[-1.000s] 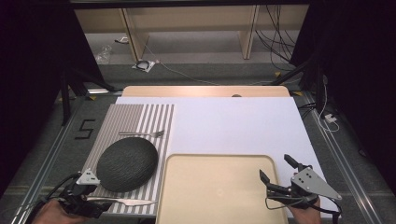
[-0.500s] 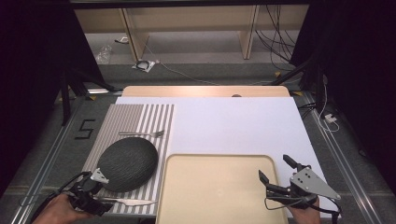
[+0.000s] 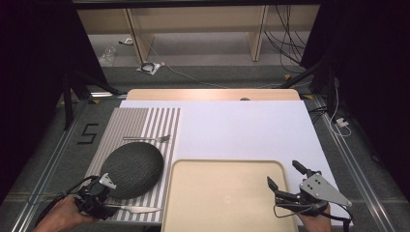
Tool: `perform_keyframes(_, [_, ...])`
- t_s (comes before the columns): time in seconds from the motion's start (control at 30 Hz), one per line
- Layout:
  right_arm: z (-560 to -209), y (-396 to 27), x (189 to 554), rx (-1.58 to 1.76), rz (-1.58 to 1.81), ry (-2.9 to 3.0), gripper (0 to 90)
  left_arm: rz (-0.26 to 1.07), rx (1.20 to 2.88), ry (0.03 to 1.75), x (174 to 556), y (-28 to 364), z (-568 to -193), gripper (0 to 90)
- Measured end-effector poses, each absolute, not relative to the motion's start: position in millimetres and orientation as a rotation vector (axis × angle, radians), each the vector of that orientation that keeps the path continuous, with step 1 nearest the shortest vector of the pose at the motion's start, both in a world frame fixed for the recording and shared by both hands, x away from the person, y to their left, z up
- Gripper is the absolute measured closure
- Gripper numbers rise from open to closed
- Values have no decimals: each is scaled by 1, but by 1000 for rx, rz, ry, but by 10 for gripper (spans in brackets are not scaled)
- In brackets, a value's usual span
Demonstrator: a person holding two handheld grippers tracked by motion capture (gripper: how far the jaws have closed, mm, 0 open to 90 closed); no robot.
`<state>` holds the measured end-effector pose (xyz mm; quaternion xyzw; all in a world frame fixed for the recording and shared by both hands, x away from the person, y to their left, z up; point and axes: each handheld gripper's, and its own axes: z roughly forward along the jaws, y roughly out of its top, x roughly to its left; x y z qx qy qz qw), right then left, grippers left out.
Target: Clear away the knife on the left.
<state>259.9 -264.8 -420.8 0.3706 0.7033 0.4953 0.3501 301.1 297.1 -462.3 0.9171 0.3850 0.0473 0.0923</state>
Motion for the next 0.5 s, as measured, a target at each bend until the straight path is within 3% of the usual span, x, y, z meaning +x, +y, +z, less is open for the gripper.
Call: perform_keyframes(0.5, [-421,-264,260,956,1276,1837,116,116,2867,984,305,283,-461,561])
